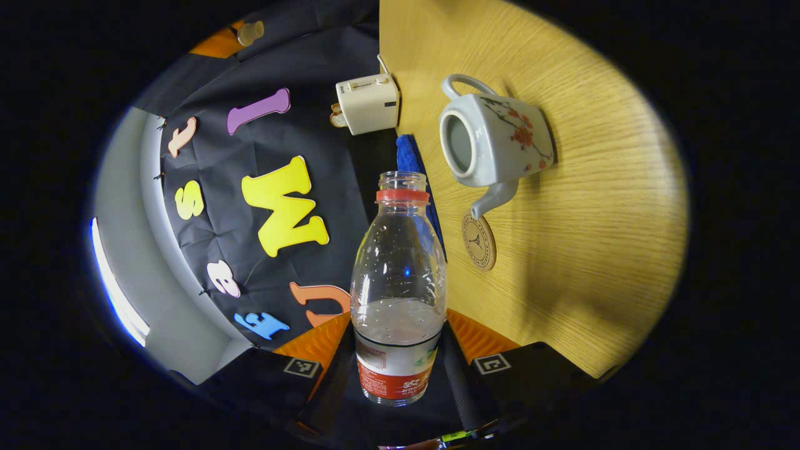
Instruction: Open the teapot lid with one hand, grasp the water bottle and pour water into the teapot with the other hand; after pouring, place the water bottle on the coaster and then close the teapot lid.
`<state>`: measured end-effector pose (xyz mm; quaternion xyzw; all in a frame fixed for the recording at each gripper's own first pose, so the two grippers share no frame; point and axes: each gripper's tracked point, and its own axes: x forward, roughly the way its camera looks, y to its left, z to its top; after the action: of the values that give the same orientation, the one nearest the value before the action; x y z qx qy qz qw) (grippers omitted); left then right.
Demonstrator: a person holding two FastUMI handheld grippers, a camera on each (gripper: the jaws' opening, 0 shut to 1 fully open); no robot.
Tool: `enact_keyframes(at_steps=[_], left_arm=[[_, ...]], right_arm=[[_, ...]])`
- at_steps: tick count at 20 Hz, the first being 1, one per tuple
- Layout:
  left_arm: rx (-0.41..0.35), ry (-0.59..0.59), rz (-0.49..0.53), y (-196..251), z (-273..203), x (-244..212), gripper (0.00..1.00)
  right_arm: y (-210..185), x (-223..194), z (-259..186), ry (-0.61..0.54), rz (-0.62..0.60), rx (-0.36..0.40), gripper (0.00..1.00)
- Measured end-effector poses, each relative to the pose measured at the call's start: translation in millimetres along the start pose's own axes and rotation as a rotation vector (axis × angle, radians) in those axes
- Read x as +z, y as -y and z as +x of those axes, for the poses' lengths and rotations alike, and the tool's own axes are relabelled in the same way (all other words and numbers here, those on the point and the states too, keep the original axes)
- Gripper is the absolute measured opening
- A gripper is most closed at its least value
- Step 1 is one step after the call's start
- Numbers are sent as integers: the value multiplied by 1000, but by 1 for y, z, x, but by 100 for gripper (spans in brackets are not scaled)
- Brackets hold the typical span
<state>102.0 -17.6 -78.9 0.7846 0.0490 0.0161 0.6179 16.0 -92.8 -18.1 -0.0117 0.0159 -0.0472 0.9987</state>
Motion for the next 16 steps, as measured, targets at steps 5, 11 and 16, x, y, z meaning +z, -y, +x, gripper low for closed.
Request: enact_keyframes(at_steps=[5,11,16], left_arm=[[32,12,88,-7,-1,8,75],[102,16,154,-26,2,12,75],[113,18,186,-23,-3,16,74]], right_arm=[[0,-2,0,-4,1,1,0],[-3,-2,-1,-7,-8,8,0],[-2,-1,0,-6,-9,7,0]])
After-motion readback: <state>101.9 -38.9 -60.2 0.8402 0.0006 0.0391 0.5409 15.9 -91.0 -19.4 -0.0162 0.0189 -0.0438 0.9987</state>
